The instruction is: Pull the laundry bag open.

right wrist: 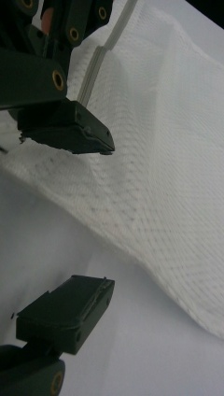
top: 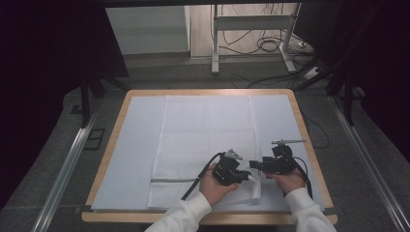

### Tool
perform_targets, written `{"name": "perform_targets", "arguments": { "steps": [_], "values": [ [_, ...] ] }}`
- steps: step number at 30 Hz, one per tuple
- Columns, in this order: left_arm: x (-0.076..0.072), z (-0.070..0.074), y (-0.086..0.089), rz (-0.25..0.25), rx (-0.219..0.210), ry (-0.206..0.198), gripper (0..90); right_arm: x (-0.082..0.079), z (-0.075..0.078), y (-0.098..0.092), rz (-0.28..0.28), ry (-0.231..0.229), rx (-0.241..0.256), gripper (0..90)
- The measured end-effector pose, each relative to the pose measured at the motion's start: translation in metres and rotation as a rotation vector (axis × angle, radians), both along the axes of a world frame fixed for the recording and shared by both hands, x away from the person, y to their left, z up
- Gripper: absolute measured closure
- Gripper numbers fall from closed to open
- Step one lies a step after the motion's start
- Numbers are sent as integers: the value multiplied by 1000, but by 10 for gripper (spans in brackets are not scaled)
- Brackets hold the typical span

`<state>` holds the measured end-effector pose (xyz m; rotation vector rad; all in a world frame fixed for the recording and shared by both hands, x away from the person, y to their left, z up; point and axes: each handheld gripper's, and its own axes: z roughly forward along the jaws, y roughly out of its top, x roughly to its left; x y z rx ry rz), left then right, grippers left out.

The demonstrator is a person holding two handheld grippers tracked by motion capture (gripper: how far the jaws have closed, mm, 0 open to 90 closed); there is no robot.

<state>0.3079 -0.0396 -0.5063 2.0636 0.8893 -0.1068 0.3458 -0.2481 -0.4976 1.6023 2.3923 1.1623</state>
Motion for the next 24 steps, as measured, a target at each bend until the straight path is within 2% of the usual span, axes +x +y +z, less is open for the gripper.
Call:
{"name": "perform_targets", "arguments": {
  "steps": [7,18,24],
  "values": [
    [-1,1,1,0,-4,-3,873,1,-6,7,26,31,1,328],
    [-1,1,0,-2,-1,-7,873,4,-10,13,45,75,33,410],
    [0,1,0,-4,-2,-8,873,8,-13,13,71,99,81,540]
  ]
}}
